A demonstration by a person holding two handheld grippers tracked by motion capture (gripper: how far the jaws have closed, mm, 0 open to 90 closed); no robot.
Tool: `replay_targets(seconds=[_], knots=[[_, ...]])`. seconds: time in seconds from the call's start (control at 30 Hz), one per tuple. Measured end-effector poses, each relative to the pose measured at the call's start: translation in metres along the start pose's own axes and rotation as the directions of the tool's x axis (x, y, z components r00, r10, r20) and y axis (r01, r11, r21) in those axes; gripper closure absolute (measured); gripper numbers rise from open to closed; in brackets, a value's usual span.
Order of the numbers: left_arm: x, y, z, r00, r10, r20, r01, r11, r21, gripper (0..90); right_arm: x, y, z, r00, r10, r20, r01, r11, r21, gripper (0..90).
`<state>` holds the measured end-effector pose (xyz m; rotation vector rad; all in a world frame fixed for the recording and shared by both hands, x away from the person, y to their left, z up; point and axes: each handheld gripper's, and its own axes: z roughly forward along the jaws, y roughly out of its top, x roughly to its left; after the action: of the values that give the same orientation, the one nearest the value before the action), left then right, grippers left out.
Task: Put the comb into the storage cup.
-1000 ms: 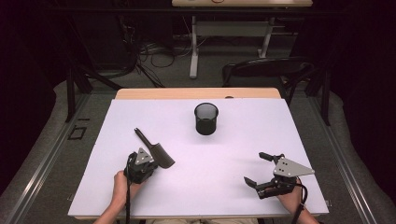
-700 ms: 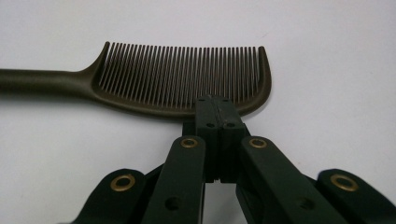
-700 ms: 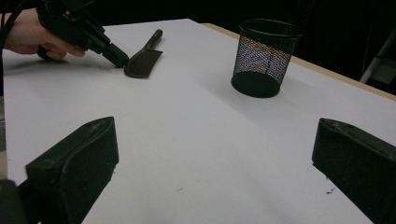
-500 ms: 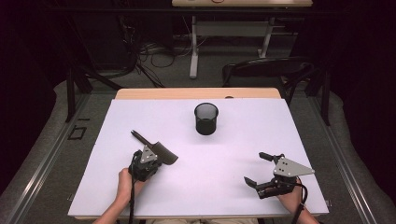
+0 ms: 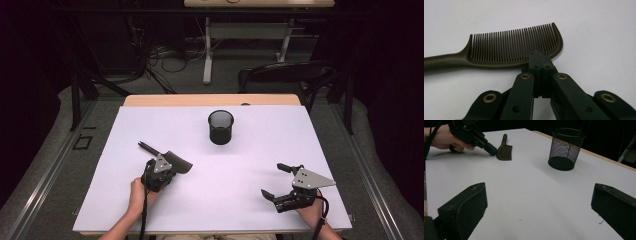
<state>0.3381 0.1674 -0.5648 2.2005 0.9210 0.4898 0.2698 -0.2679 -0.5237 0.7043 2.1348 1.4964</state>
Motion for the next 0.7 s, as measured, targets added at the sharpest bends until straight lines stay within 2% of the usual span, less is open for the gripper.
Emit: replay_targets(seconds=[0.3, 0.7], knots=[[0.001, 0.000, 0.001, 0.9999, -0.005, -0.010, 0.005, 1.0000, -0.007, 90.0, 0.000, 0.000, 0.000, 1.0000, -0.001, 0.000, 0.001, 1.000, 0.002, 0.2], [-0.004, 0.009, 0.011, 0.9995, 0.022, -0.025, -0.022, 0.9997, -0.010, 90.0, 0.000, 0.000, 0.000, 1.0000, 0.001, -0.003, -0.001, 1.000, 0.008, 0.2]])
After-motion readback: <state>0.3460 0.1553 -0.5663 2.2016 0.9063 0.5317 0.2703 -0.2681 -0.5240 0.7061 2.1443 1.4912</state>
